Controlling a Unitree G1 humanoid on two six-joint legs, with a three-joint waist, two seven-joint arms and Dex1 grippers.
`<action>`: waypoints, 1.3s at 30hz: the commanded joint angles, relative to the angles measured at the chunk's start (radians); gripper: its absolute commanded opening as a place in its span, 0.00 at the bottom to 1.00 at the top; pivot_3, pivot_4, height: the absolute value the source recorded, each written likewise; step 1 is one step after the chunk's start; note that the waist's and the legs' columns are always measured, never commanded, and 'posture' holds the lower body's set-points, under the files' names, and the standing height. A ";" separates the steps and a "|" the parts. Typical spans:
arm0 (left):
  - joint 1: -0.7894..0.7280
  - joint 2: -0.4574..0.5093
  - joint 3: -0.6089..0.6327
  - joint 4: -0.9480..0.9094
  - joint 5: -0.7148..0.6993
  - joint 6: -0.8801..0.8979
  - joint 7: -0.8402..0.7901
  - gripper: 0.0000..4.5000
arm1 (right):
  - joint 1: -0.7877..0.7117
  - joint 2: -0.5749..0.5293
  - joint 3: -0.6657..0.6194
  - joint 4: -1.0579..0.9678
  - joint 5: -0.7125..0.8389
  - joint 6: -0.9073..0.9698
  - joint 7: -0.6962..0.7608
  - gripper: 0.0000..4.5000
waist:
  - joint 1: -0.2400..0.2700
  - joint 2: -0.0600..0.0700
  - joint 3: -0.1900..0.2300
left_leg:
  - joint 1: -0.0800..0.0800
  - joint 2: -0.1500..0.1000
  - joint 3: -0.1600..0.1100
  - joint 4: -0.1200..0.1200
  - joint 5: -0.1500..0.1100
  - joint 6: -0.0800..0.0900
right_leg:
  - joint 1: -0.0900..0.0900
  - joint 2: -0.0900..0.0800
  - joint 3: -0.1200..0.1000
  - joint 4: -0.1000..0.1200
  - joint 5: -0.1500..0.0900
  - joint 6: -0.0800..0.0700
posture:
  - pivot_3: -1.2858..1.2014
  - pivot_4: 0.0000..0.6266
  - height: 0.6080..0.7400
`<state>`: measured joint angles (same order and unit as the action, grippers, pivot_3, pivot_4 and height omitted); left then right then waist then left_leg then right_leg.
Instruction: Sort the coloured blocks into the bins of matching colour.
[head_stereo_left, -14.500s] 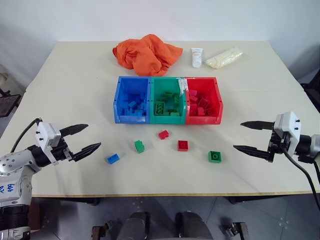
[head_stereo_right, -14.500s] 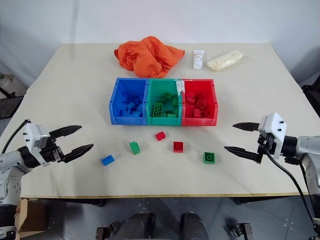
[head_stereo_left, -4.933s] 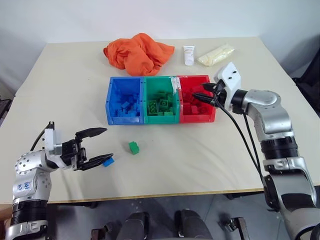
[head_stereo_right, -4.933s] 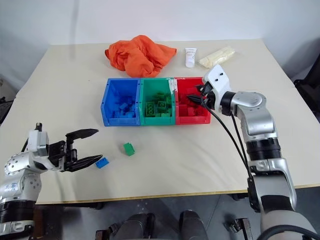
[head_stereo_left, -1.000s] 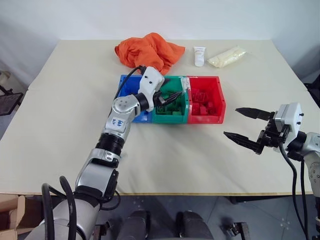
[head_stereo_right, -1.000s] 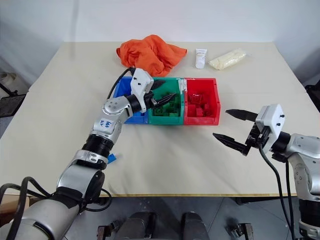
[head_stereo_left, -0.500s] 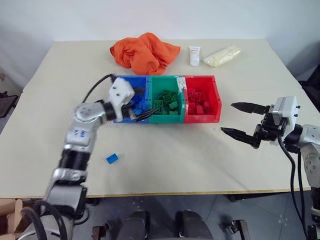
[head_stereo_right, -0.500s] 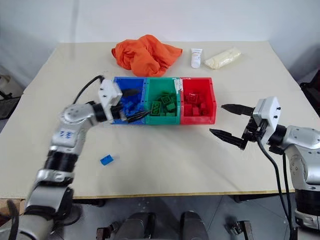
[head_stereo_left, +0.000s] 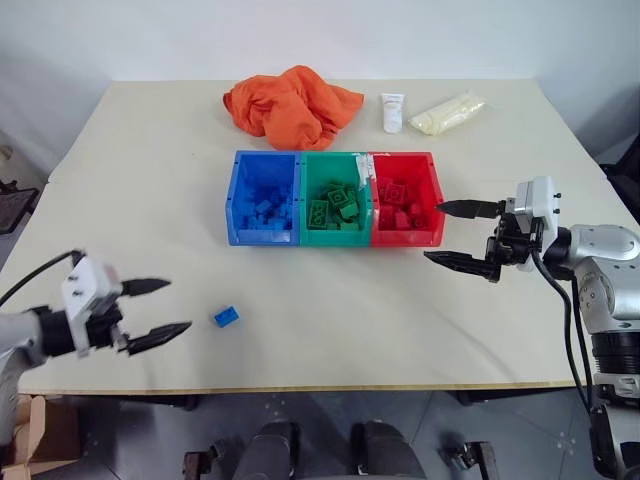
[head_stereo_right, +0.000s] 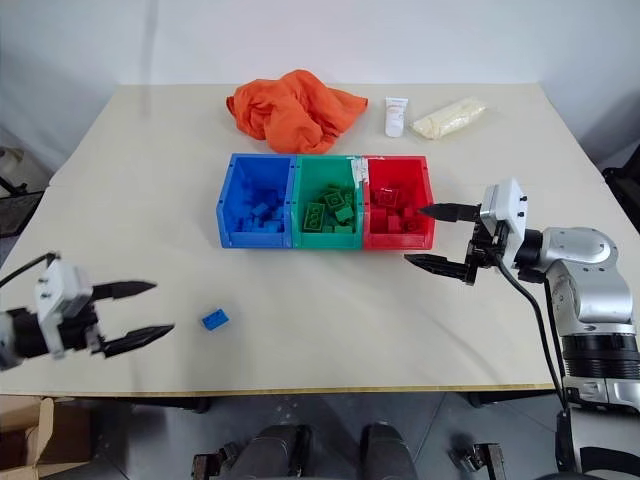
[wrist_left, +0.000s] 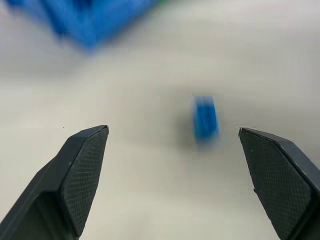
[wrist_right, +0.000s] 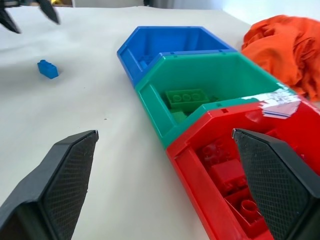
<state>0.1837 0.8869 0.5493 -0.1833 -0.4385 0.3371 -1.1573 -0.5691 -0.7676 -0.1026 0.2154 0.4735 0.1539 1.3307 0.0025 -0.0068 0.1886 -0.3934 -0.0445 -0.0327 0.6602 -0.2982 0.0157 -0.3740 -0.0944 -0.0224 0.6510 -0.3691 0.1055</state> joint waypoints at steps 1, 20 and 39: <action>0.037 0.018 0.094 -0.034 -0.034 -0.030 -0.022 0.99 | -0.018 -0.006 -0.008 -0.005 0.017 -0.005 0.042 1.00 | 0.001 0.000 0.000 | 0.000 0.000 0.000 0.000 0.000 0.000 | 0.000 0.000 0.000 0.000 0.000 0.000 | 0.52 0.24 1.00; -0.069 -0.123 -0.225 -0.109 0.060 -0.040 0.185 0.99 | 0.087 -0.047 -0.013 -0.116 0.041 0.029 0.137 1.00 | -0.002 0.000 0.000 | 0.002 0.000 0.001 -0.005 0.000 0.000 | 0.001 0.000 0.001 -0.004 0.000 0.000 | 0.52 0.24 1.00; -0.234 -0.113 -0.404 0.107 0.166 -0.114 0.196 0.58 | 0.328 -0.080 -0.094 -0.325 0.074 0.061 0.060 1.00 | -0.003 0.000 0.000 | 0.003 0.000 0.003 -0.004 0.000 0.000 | 0.001 0.001 0.001 -0.002 0.000 0.000 | 0.52 0.24 1.00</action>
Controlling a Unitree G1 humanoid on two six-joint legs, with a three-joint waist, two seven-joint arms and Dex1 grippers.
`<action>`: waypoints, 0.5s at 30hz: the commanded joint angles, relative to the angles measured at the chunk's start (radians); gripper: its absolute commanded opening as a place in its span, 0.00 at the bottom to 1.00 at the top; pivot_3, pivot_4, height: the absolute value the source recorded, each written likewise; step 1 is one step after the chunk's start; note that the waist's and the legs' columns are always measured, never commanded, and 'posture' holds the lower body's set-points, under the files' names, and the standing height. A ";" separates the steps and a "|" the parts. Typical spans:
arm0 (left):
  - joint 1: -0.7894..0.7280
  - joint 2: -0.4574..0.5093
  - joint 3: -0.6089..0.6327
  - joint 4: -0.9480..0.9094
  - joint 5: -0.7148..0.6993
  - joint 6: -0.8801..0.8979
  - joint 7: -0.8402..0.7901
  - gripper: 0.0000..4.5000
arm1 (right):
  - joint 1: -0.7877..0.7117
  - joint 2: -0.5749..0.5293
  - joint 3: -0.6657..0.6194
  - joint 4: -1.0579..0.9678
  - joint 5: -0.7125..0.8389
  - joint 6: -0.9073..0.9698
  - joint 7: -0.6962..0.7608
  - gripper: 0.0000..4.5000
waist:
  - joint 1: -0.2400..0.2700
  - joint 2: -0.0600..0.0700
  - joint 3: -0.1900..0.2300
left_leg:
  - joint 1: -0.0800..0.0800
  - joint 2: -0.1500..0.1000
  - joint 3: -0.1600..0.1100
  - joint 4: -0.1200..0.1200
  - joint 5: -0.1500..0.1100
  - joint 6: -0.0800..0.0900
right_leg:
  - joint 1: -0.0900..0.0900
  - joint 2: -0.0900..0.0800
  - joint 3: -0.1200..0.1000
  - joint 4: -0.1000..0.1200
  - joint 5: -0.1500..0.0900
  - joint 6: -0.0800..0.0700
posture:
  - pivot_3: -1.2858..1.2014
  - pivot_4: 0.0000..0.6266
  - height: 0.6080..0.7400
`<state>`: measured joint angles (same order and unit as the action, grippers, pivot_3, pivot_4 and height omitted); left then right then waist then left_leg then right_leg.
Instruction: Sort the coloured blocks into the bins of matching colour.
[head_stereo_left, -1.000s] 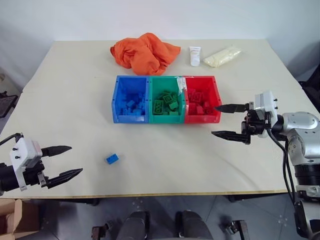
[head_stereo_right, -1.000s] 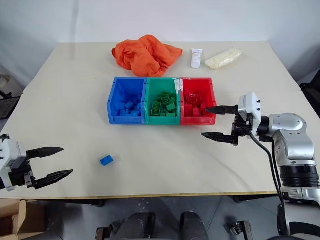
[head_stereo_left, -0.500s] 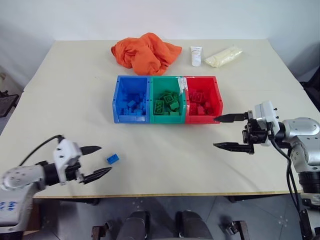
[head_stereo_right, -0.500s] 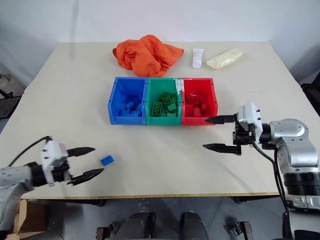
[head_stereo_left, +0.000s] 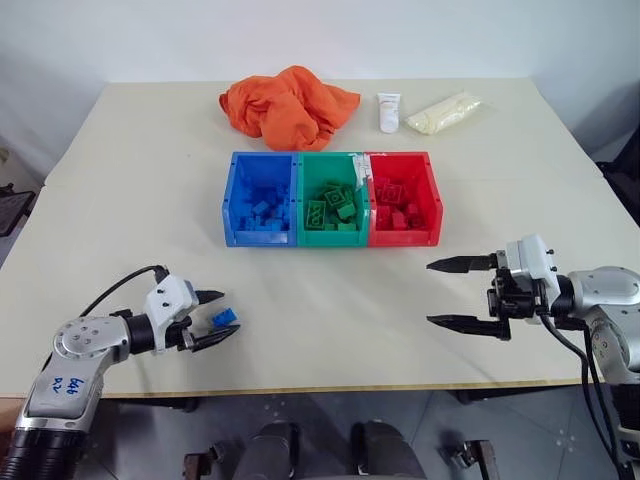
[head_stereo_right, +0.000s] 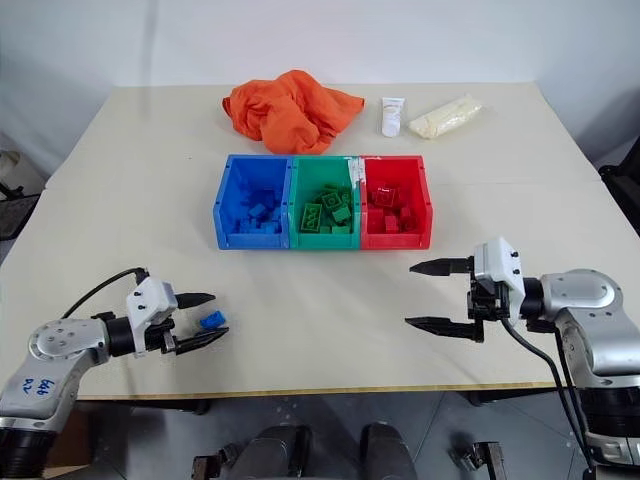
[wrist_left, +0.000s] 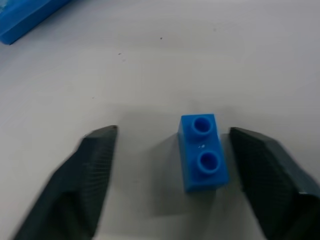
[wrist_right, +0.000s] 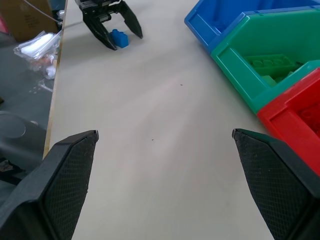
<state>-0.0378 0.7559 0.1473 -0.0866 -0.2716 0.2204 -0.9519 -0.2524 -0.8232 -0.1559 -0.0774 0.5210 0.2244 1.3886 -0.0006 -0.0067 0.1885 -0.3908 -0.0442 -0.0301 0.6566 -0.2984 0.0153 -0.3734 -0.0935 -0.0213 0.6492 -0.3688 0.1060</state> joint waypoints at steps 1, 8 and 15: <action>-0.022 0.020 -0.006 0.017 -0.003 0.002 -0.019 0.52 | 0.019 -0.019 -0.050 -0.034 0.037 -0.015 0.008 1.00 | 0.000 0.000 0.000 | 0.000 0.000 0.000 0.000 0.000 0.000 | 0.000 0.000 0.000 0.000 0.000 0.000 | 0.52 0.24 1.00; -0.093 0.003 -0.017 0.038 -0.022 -0.013 -0.043 0.11 | 0.035 0.005 -0.066 -0.042 0.068 -0.037 -0.004 1.00 | 0.000 0.000 0.000 | 0.000 0.000 0.000 0.000 0.000 0.000 | 0.000 0.000 0.000 0.000 0.000 0.000 | 0.52 0.24 1.00; -0.261 -0.039 0.000 -0.048 -0.089 0.117 0.037 0.11 | 0.007 0.032 -0.082 -0.070 0.097 -0.028 -0.071 1.00 | 0.003 0.000 0.000 | 0.000 0.000 0.000 0.002 0.000 0.000 | 0.000 0.000 0.000 0.002 0.000 0.000 | 0.52 0.24 1.00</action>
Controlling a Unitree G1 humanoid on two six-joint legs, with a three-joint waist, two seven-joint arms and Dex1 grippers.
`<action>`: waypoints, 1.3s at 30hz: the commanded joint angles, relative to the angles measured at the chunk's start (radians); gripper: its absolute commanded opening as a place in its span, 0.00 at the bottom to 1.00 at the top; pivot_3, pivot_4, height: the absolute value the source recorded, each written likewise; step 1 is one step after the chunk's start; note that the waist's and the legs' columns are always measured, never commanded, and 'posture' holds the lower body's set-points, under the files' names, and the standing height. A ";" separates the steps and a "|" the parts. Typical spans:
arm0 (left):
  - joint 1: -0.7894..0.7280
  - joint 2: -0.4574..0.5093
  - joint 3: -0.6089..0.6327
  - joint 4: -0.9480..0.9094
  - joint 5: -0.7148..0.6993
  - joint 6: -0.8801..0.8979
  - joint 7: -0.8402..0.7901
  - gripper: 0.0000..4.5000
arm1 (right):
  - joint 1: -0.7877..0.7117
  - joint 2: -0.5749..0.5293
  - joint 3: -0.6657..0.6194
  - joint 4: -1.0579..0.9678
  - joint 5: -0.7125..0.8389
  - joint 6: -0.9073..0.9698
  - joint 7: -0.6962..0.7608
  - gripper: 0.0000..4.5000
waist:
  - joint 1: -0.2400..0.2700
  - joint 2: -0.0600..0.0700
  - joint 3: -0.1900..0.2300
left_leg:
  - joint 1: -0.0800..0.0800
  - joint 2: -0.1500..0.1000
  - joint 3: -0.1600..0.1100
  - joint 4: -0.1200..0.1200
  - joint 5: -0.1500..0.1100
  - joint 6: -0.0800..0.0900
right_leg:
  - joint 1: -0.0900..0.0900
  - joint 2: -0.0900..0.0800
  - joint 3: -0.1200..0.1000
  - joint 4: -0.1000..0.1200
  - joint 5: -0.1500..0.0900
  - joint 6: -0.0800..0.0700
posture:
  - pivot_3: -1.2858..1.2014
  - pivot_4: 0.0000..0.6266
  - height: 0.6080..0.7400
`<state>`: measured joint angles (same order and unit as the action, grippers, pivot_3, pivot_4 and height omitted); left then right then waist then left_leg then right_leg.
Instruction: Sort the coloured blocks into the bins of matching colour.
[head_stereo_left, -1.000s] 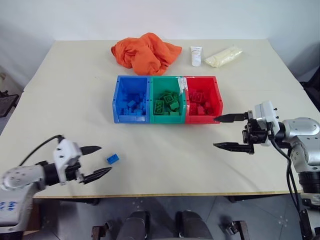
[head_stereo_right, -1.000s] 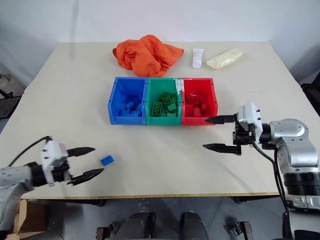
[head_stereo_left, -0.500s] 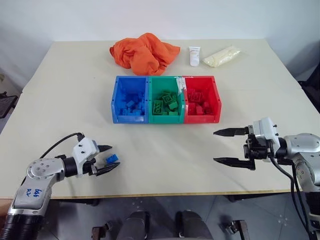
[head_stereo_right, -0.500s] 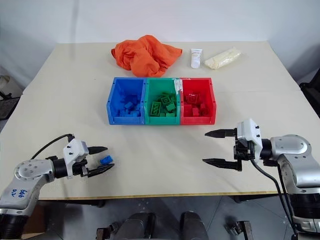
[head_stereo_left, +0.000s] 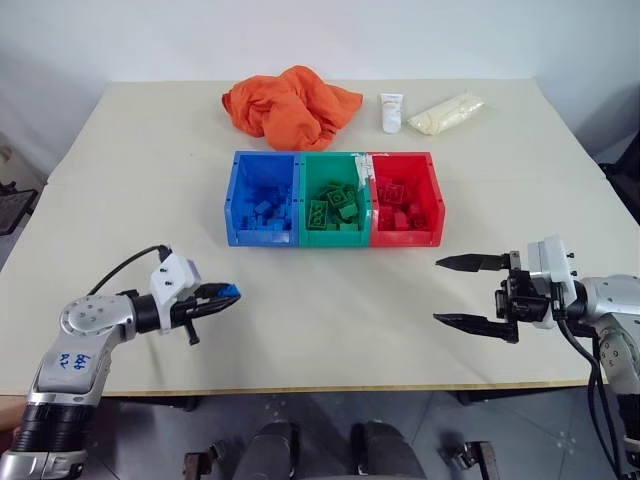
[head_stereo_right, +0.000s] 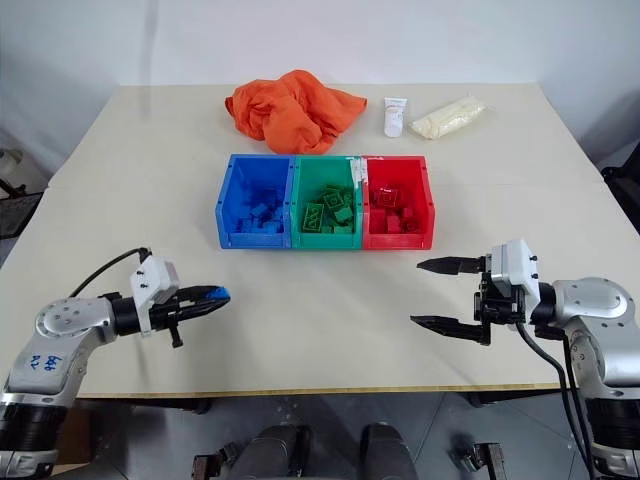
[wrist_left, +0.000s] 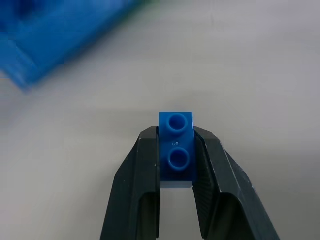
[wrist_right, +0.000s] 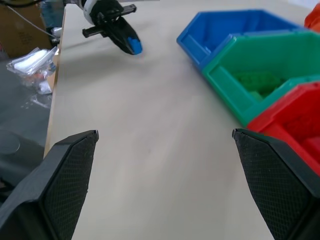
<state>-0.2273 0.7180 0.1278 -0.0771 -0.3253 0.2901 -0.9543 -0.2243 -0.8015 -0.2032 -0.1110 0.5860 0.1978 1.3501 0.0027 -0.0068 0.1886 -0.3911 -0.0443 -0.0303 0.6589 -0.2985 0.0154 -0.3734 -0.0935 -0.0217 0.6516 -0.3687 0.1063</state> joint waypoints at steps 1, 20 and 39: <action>-0.095 -0.005 0.019 -0.060 -0.038 0.062 0.051 0.11 | -0.024 0.012 -0.035 -0.039 0.034 0.001 -0.041 1.00 | 0.000 0.000 0.000 | 0.000 0.000 0.000 0.000 0.000 0.000 | 0.000 0.000 0.000 0.001 0.000 0.000 | 0.52 0.24 1.00; -0.759 -0.234 -0.065 0.781 0.114 -0.230 0.110 0.75 | -0.043 0.038 -0.031 -0.064 0.032 -0.005 -0.132 1.00 | 0.010 -0.003 0.001 | -0.003 -0.001 0.001 0.005 0.000 0.000 | -0.002 0.000 -0.004 0.008 0.000 0.001 | 0.52 0.24 1.00; -0.026 0.113 0.264 0.021 -0.204 0.051 -0.190 0.88 | -0.283 -0.069 0.018 0.361 -0.063 -0.096 0.103 1.00 | -0.028 -0.003 0.001 | -0.001 0.000 0.000 0.003 0.000 0.000 | -0.002 0.000 0.000 0.003 0.000 0.001 | 0.52 0.24 1.00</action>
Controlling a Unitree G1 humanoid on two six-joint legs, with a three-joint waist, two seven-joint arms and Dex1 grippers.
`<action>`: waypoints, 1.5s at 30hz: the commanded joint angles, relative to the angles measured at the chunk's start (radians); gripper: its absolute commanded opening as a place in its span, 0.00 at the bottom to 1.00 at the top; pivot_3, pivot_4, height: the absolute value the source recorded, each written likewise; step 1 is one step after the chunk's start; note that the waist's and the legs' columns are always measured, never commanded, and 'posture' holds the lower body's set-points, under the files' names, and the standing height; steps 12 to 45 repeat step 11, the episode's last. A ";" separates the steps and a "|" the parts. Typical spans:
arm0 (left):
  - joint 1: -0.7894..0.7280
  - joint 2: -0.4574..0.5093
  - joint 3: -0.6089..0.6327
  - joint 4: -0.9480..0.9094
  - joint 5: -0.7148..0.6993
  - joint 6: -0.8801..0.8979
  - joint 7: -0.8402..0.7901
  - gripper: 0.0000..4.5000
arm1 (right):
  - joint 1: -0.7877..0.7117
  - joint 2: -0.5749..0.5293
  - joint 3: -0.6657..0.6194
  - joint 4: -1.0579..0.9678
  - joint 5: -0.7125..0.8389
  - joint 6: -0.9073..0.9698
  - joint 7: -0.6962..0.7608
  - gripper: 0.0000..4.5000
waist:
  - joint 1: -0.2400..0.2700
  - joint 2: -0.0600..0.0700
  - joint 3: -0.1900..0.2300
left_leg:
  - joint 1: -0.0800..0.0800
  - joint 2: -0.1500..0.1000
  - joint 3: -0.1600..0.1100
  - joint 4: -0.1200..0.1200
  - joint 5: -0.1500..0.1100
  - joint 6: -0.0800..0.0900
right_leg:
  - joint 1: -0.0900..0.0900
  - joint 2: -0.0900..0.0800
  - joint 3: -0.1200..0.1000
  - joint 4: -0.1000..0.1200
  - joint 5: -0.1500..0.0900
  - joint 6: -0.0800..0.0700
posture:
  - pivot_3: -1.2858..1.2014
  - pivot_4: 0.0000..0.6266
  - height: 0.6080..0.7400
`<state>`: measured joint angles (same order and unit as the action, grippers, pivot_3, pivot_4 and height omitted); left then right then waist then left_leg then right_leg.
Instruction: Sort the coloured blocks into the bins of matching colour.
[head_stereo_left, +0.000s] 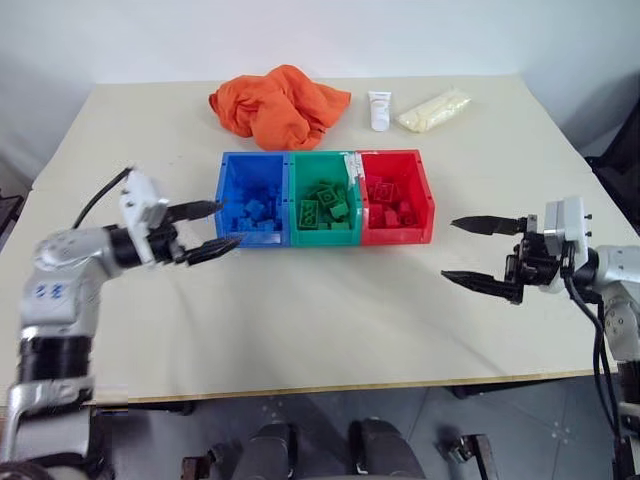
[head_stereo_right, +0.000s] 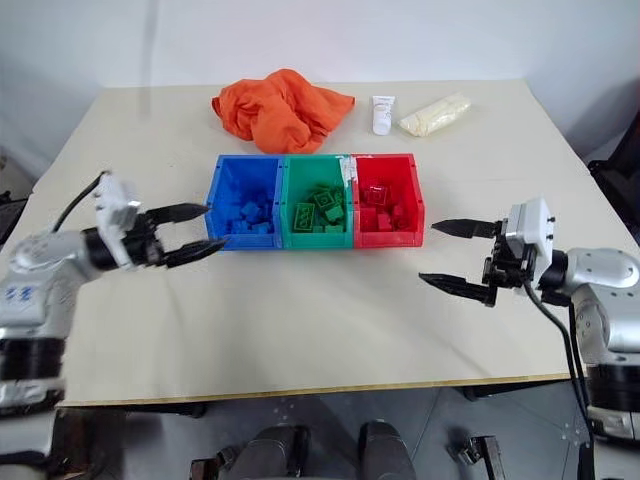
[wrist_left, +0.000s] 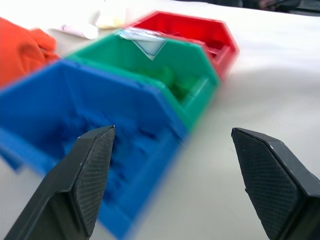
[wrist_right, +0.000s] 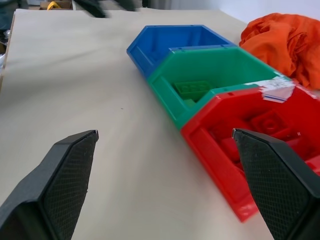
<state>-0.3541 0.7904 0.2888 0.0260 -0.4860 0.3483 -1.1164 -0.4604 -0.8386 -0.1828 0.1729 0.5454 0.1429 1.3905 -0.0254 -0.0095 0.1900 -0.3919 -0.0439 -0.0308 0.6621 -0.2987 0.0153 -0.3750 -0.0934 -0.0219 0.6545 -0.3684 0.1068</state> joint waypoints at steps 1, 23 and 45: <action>0.144 0.048 0.130 -0.096 -0.046 -0.018 -0.030 0.88 | -0.066 -0.036 0.004 0.111 -0.032 -0.052 0.082 1.00 | 0.001 0.000 0.000 | 0.000 0.000 0.000 0.000 0.000 0.000 | 0.000 0.000 0.000 -0.001 0.000 0.000 | 0.52 0.24 1.00; 0.299 0.078 0.264 -0.056 -0.079 -0.073 -0.084 0.88 | -0.228 -0.045 0.076 0.375 -0.136 -0.173 0.210 1.00 | 0.013 0.001 0.001 | 0.000 0.000 0.000 -0.001 -0.001 0.000 | 0.000 -0.001 0.000 -0.002 0.000 -0.001 | 0.52 0.24 1.00; 0.299 0.078 0.264 -0.056 -0.079 -0.073 -0.084 0.88 | -0.228 -0.045 0.076 0.375 -0.136 -0.173 0.210 1.00 | 0.013 0.001 0.001 | 0.000 0.000 0.000 -0.001 -0.001 0.000 | 0.000 -0.001 0.000 -0.002 0.000 -0.001 | 0.52 0.24 1.00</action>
